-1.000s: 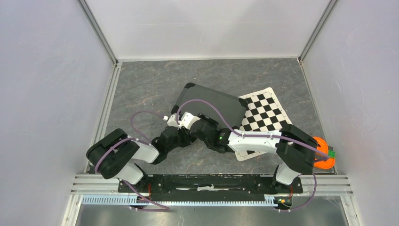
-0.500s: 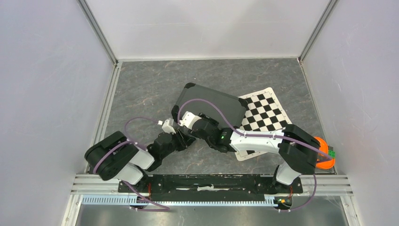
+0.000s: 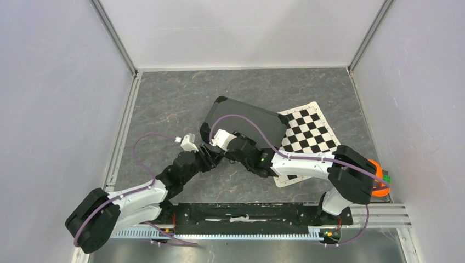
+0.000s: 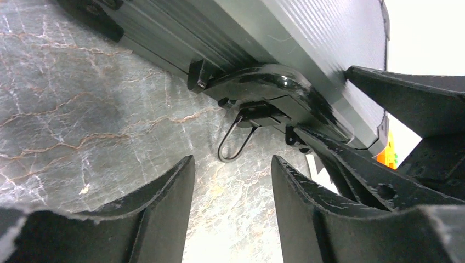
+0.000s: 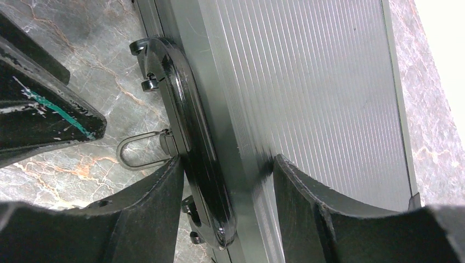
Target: Pack up texas hold em set
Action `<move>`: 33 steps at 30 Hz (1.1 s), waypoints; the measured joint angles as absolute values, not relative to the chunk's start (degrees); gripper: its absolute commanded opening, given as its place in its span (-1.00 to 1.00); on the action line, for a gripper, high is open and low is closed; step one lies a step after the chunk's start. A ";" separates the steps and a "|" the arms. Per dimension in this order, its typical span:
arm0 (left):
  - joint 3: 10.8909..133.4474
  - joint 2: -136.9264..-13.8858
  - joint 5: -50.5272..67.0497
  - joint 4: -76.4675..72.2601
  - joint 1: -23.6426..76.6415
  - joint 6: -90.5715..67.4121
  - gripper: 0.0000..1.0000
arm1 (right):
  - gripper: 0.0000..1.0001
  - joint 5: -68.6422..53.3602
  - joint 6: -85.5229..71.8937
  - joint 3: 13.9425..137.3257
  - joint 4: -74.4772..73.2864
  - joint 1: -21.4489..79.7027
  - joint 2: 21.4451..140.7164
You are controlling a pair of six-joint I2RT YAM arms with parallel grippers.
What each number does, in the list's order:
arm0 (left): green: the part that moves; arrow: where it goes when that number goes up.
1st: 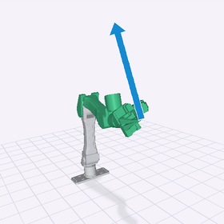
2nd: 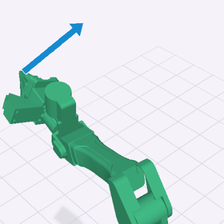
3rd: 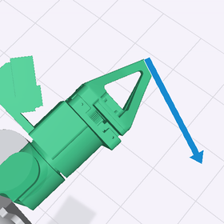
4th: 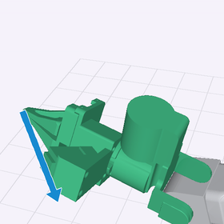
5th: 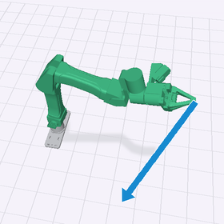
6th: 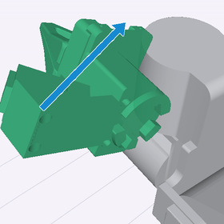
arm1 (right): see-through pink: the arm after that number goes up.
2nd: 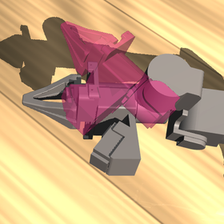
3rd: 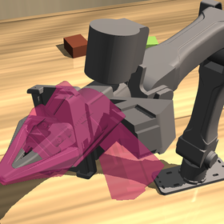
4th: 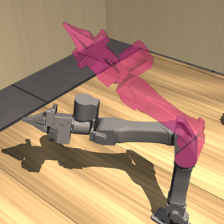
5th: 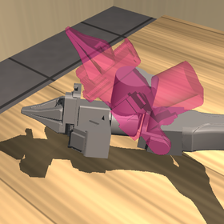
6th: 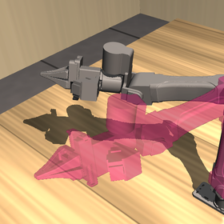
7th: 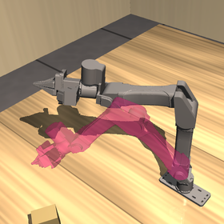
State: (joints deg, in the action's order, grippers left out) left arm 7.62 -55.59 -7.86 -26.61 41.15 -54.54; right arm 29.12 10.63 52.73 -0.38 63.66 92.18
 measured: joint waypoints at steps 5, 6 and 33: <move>8.40 -56.27 -7.92 -23.03 41.10 -54.54 0.17 | -0.75 26.39 10.55 51.77 0.23 62.74 90.72; 8.47 -56.27 -8.05 -22.37 41.10 -54.52 0.19 | -0.72 25.30 10.37 51.51 0.27 62.35 90.21; 13.23 -76.14 -2.50 -33.21 40.95 -48.99 0.03 | 0.43 7.31 -12.21 26.50 1.26 57.87 61.76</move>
State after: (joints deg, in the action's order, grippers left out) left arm 13.23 -76.14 -2.50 -33.21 40.95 -48.99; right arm 7.31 -12.21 26.50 1.26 57.87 61.76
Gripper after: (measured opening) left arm 0.522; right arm 0.711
